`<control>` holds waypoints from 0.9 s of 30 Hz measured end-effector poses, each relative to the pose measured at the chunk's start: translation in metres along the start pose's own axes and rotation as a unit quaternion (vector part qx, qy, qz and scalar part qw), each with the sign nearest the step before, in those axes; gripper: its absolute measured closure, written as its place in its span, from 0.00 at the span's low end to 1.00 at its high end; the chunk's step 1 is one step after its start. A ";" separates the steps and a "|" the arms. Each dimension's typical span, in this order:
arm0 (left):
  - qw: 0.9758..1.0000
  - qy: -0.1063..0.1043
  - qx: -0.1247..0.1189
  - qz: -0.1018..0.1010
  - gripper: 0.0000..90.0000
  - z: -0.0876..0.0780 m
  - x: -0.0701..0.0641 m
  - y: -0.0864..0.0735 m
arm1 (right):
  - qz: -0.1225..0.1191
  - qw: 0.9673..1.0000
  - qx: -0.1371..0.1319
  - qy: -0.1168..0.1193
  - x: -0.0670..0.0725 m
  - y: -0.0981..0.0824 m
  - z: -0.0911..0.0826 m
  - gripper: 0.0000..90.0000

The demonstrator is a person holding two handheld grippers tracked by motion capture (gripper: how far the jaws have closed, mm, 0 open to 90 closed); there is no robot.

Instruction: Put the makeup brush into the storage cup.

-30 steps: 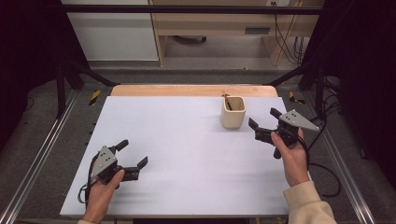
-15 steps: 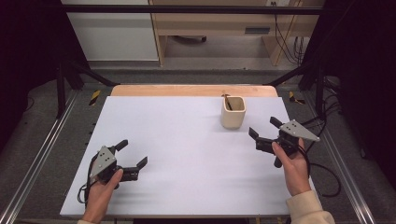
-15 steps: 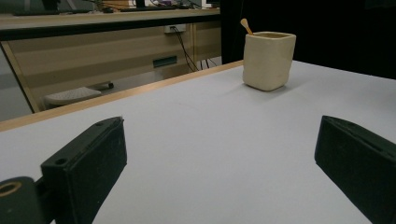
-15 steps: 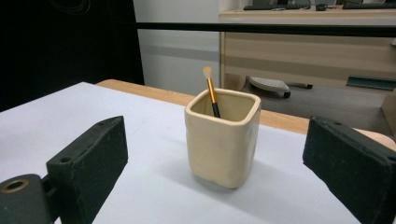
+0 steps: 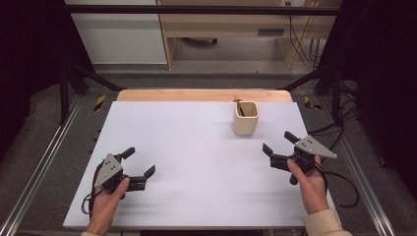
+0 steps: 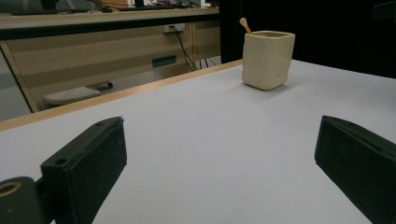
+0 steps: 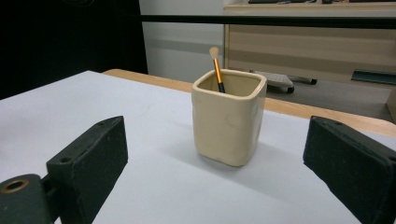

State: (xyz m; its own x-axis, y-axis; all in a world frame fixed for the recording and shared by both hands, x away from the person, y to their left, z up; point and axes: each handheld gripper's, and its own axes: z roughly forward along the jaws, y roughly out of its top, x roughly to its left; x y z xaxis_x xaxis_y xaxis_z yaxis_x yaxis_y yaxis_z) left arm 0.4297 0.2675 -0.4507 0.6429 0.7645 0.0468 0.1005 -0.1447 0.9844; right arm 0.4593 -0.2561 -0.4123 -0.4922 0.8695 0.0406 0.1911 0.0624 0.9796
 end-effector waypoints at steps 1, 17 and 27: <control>1.000 -0.001 0.000 0.000 0.02 0.000 0.000 0.000 | -0.002 1.000 0.000 0.000 0.001 -0.002 0.000 0.07; 1.000 -0.005 0.000 0.002 0.02 -0.001 0.000 0.000 | -0.019 0.999 0.015 0.023 0.016 -0.019 -0.005 0.07; 1.000 -0.006 0.001 0.003 0.02 -0.001 0.000 0.000 | -0.025 0.999 0.012 0.035 0.022 -0.029 -0.007 0.06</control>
State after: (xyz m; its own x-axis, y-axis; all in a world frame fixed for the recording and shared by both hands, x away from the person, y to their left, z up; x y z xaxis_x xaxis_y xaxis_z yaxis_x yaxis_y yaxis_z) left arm 0.4295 0.2683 -0.4510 0.6524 0.7561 0.0514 0.0979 -0.1514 0.9836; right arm 0.4370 -0.2417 -0.4385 -0.5601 0.8284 0.0061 0.1845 0.1175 0.9758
